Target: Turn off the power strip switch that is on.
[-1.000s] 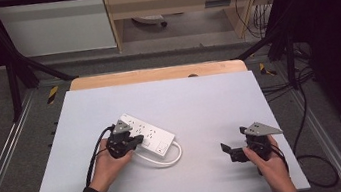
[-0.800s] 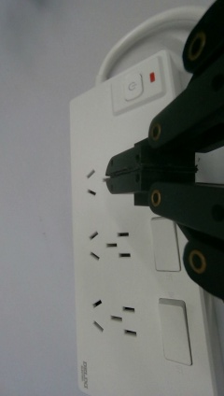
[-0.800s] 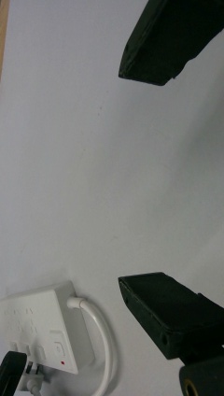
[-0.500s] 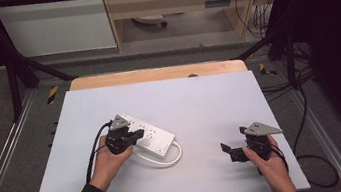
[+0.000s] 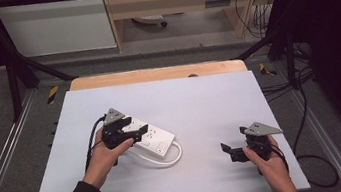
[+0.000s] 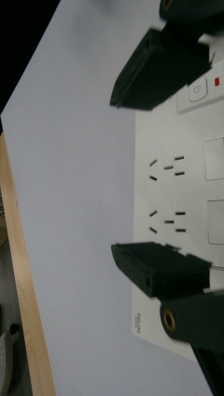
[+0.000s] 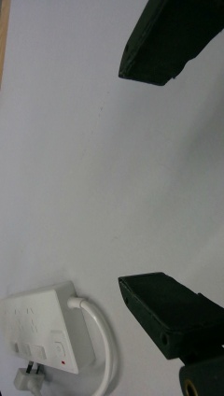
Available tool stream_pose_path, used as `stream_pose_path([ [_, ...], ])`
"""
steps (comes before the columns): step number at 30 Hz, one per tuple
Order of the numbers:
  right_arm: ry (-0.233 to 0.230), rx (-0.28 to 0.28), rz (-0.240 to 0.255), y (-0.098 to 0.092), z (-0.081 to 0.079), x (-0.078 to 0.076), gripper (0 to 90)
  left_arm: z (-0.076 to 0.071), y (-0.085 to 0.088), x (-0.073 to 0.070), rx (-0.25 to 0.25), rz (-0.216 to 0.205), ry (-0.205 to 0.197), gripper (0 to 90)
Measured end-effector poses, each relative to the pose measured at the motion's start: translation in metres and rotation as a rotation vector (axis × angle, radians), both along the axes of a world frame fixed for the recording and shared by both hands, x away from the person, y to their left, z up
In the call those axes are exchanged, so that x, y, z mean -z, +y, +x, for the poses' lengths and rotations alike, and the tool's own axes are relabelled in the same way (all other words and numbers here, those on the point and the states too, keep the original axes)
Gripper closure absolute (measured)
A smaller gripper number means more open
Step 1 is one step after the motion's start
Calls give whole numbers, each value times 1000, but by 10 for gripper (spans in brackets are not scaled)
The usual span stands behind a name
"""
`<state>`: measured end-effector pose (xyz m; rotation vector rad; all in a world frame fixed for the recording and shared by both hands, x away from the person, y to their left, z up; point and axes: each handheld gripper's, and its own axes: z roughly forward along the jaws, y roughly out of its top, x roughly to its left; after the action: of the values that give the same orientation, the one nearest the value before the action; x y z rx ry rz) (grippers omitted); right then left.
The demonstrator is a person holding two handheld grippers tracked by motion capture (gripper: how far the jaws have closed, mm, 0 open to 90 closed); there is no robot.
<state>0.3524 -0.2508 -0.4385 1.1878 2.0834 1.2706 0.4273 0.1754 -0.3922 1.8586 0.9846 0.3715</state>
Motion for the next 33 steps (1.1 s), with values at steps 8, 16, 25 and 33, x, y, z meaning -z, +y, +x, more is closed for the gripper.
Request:
stream_pose_path([
  [8,1,0,2,0,0,0,31,-1,8,-9,-19,-29,-14,97],
  [16,2,0,1,0,0,0,29,-4,18,-17,-27,-31,-30,81],
  [25,0,-5,-3,1,1,0,29,-9,32,-25,-44,-38,-46,81],
  [33,0,-6,-2,1,0,0,29,-13,40,-32,-47,-51,-60,71],
])
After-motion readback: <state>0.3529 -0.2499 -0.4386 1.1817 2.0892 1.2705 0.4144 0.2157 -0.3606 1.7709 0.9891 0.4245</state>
